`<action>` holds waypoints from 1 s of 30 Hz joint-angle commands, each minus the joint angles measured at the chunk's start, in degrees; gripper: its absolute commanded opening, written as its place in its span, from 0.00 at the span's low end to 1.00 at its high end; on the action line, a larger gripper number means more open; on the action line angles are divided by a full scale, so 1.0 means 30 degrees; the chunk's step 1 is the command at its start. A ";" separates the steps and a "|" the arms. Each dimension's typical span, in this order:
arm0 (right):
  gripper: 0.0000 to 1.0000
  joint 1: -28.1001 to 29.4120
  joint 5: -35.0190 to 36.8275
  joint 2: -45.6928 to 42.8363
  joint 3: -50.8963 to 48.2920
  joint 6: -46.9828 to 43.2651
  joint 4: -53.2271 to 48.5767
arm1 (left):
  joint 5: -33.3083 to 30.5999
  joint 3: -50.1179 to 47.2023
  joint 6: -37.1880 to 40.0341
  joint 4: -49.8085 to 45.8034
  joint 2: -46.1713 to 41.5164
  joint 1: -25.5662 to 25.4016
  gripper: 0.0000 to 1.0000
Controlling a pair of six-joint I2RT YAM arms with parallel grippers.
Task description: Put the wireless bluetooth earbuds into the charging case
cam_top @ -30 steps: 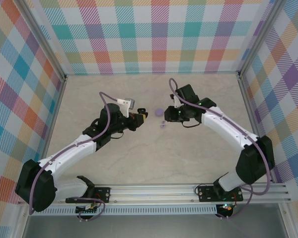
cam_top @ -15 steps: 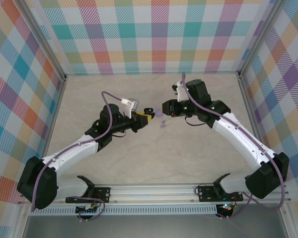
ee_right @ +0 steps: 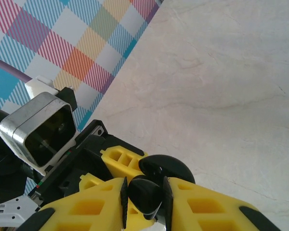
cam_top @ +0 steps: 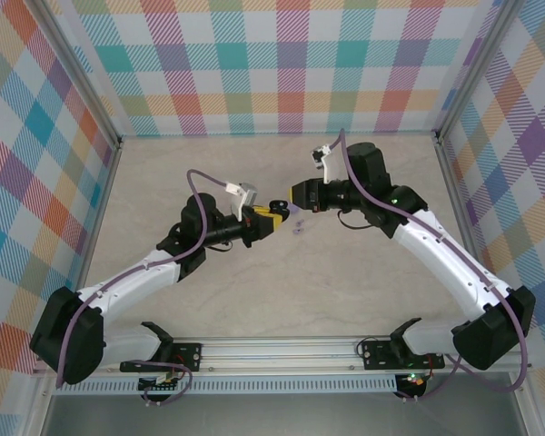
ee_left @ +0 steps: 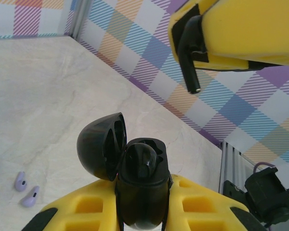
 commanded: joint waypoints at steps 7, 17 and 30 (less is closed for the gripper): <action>0.27 0.0275 -0.0365 0.0340 0.0453 -0.0614 0.0633 | 0.0479 0.0868 0.0094 0.0596 -0.0302 -0.0238 0.14; 0.27 0.0393 -0.0367 0.0602 0.0505 -0.0641 0.0597 | 0.0627 0.1533 -0.0512 0.0202 0.0027 -0.0290 0.14; 0.27 0.0516 -0.0418 0.0808 0.0552 -0.0673 0.0469 | 0.0489 0.1789 -0.0839 -0.0211 0.0231 -0.0320 0.14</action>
